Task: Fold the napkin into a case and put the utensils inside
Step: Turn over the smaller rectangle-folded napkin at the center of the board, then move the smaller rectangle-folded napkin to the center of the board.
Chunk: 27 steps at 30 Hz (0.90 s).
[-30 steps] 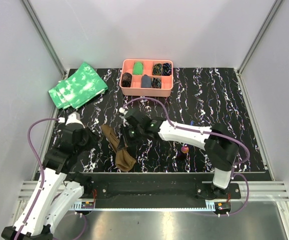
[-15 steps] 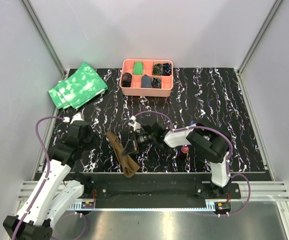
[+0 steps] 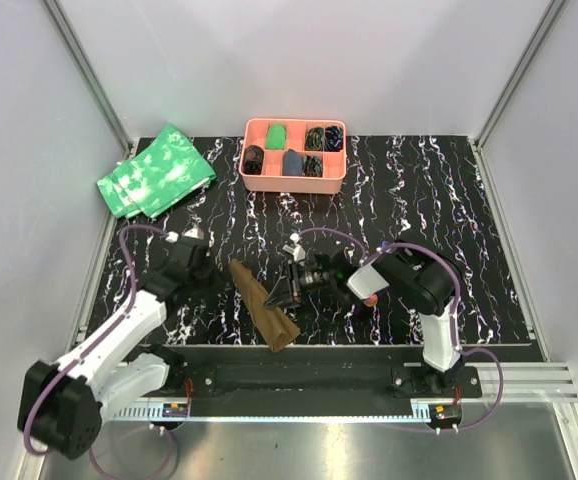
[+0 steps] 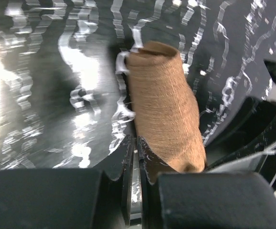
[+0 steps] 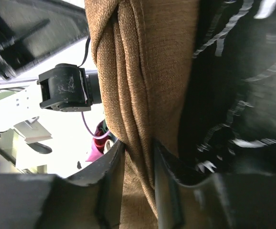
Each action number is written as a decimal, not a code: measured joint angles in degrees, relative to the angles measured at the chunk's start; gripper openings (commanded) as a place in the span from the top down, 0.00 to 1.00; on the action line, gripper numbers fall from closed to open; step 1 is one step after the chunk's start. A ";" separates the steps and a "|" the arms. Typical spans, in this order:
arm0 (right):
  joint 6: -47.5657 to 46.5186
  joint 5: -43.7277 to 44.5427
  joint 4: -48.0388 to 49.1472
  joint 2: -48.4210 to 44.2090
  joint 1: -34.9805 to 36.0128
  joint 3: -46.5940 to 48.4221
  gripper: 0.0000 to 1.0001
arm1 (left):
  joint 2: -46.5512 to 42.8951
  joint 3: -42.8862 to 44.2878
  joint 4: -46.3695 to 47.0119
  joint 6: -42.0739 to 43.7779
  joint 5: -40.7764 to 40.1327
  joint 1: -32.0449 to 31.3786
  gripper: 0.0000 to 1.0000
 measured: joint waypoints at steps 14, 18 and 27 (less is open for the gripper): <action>-24.41 7.50 -40.54 -9.77 -11.30 8.48 0.31 | 15.10 5.92 12.26 -1.22 2.49 -7.21 0.91; -30.71 15.32 -54.03 -20.76 -9.44 11.13 0.31 | 19.34 7.91 14.25 -1.16 3.91 -7.21 0.91; -25.16 17.40 -52.24 -25.00 5.42 -0.20 0.66 | 30.27 8.68 19.37 -1.18 5.25 -6.84 0.93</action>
